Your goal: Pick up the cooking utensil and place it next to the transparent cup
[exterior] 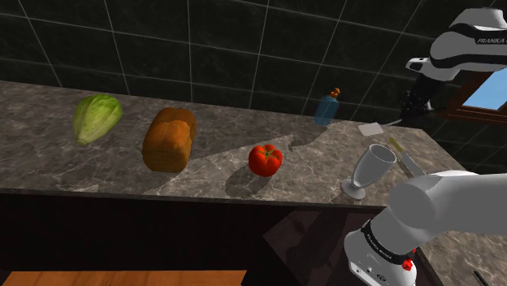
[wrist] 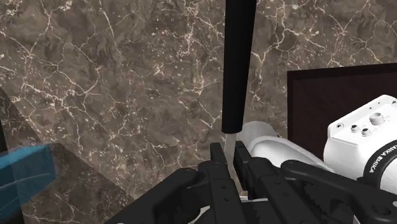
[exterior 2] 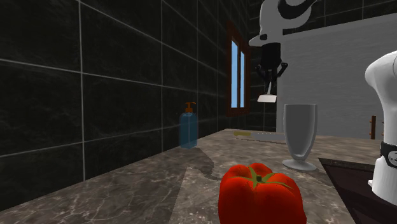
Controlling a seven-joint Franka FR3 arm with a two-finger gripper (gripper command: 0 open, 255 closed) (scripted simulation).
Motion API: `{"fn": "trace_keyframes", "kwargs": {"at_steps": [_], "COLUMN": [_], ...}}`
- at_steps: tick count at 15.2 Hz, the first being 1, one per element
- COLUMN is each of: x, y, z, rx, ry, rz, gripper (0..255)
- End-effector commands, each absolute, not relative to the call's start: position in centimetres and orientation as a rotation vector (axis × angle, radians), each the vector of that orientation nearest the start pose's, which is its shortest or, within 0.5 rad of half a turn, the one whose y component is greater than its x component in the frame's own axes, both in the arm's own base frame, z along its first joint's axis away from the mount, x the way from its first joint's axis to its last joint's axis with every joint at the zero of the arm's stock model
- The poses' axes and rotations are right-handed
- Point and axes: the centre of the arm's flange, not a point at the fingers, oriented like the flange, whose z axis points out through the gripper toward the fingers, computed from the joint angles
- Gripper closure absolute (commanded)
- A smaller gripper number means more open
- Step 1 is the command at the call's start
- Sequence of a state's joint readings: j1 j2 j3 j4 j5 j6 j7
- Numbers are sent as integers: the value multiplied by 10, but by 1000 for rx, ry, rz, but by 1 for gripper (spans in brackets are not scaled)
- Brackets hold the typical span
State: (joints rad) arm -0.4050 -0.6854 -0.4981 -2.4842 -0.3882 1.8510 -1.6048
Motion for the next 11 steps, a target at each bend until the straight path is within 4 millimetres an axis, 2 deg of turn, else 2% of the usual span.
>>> {"fn": "trace_keyframes", "kwargs": {"at_steps": [1, 8, 11], "x": [171, 92, 92], "y": [-330, -379, -379], "z": [488, 488, 472], "rx": [-2846, -2846, -2846], "ry": [-1395, -1395, -1395], "rz": [94, 94, 94], "gripper": [255, 255, 255]}}
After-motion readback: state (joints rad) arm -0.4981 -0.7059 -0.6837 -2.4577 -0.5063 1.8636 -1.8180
